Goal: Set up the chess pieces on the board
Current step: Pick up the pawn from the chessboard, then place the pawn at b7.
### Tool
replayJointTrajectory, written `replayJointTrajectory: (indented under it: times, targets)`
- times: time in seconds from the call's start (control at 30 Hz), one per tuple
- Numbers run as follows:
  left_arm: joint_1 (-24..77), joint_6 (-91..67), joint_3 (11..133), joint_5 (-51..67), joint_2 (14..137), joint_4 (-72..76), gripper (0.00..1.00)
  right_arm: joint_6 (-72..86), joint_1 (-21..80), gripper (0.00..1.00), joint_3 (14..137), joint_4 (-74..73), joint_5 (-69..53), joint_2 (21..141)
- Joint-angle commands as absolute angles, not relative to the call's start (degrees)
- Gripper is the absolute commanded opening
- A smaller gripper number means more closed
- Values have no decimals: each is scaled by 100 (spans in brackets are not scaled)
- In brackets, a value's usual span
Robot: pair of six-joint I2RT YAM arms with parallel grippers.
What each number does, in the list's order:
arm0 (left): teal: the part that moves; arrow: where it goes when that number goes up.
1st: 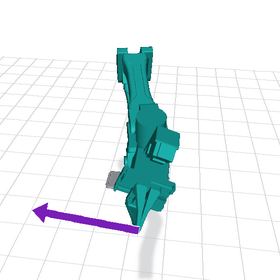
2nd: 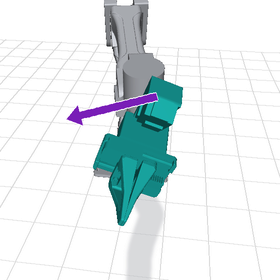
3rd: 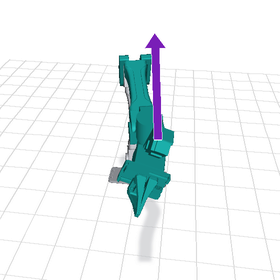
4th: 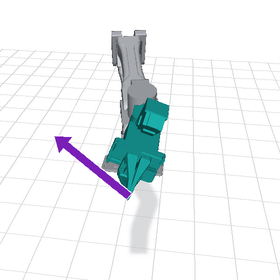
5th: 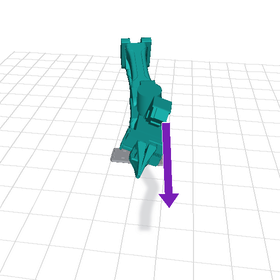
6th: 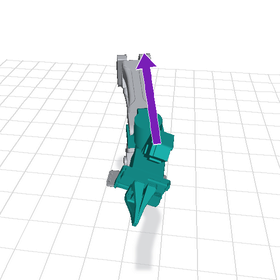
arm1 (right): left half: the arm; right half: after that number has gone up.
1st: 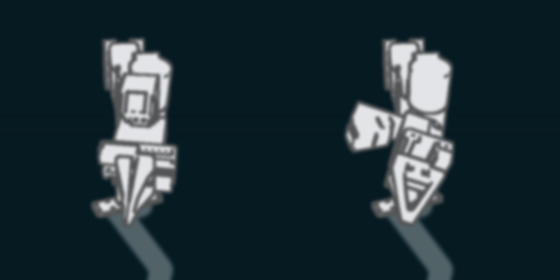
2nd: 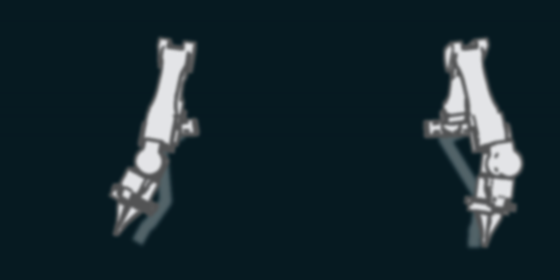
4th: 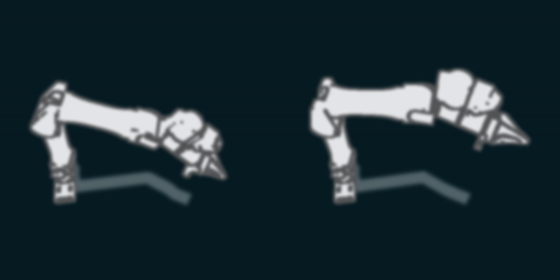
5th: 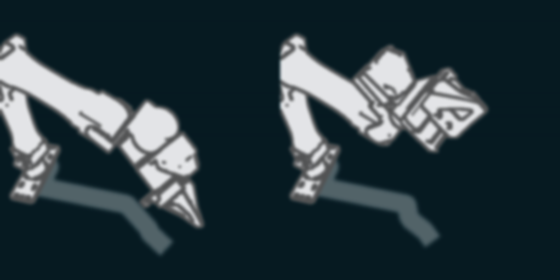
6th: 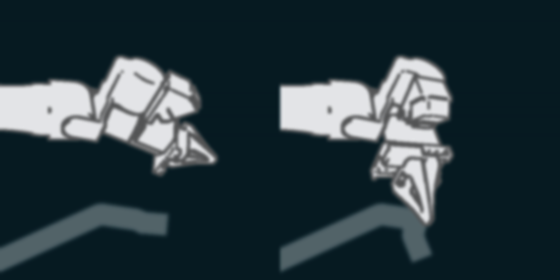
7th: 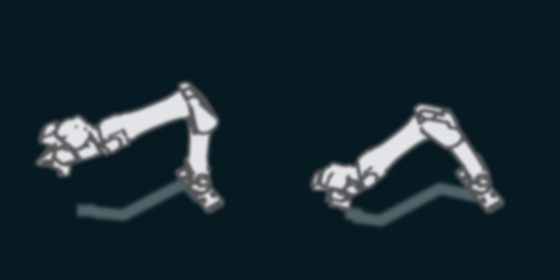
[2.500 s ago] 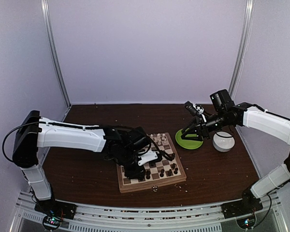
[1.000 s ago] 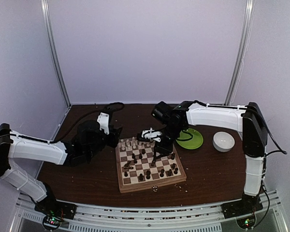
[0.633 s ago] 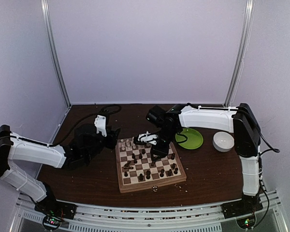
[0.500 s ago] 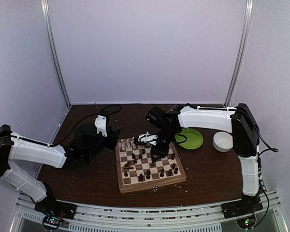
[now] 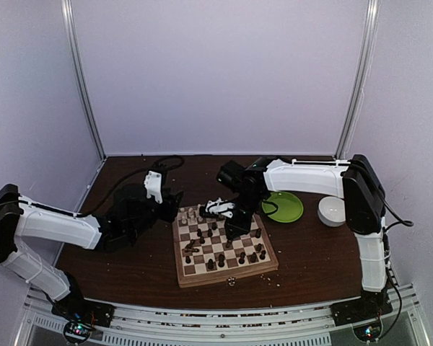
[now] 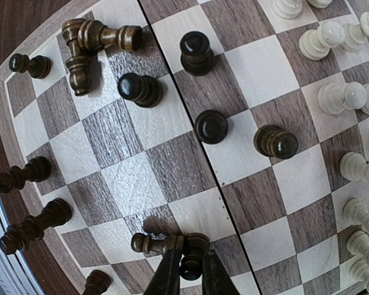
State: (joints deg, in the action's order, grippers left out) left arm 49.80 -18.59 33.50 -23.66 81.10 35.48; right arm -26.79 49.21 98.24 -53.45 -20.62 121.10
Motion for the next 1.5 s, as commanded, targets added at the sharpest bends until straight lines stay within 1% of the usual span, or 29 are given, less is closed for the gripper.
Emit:
replayJointTrajectory:
  times: [0.0, 0.07, 0.17, 0.4, 0.53, 0.63, 0.83, 1.0, 1.2, 1.37, 1.47]
  targets:
    - [4956, -1828, 3572, -2208, 8218, 3711, 43, -2607, 4918, 10, 9956, -5448, -2052, 12100]
    - [4961, -1801, 3624, -2086, 8257, 3702, 44, -2542, 4875, 7, 9945, -5451, -2170, 12019]
    - [4957, -1709, 3650, -1716, 8324, 3831, 44, -2337, 4725, 5, 9817, -5317, -2542, 11759]
    - [4966, -1732, 3722, -938, 8585, 4202, 41, -1861, 4324, 3, 9594, -5069, -3207, 11250]
    - [4975, -1841, 3699, -717, 8681, 4386, 39, -1471, 4099, 2, 9468, -4843, -3421, 11027]
    - [4990, -1814, 3717, -325, 8773, 4531, 38, -1125, 3892, 2, 9446, -4696, -3521, 10979]
    - [5280, -1456, 4357, 442, 9322, 4278, 40, -730, 3582, 2, 9449, -4544, -3755, 11023]
    - [5440, -1463, 4762, 508, 9687, 3985, 41, -657, 3522, 2, 9399, -4452, -4022, 10977]
    - [5432, -1434, 4666, 438, 9586, 4008, 42, -717, 3524, 2, 9101, -4313, -4311, 10755]
    - [5350, -1487, 4377, 242, 9358, 4225, 42, -939, 3524, 2, 8812, -4319, -4107, 10471]
    - [5290, -1608, 4241, 54, 9271, 4318, 42, -1393, 3644, 3, 8678, -4520, -3747, 10296]
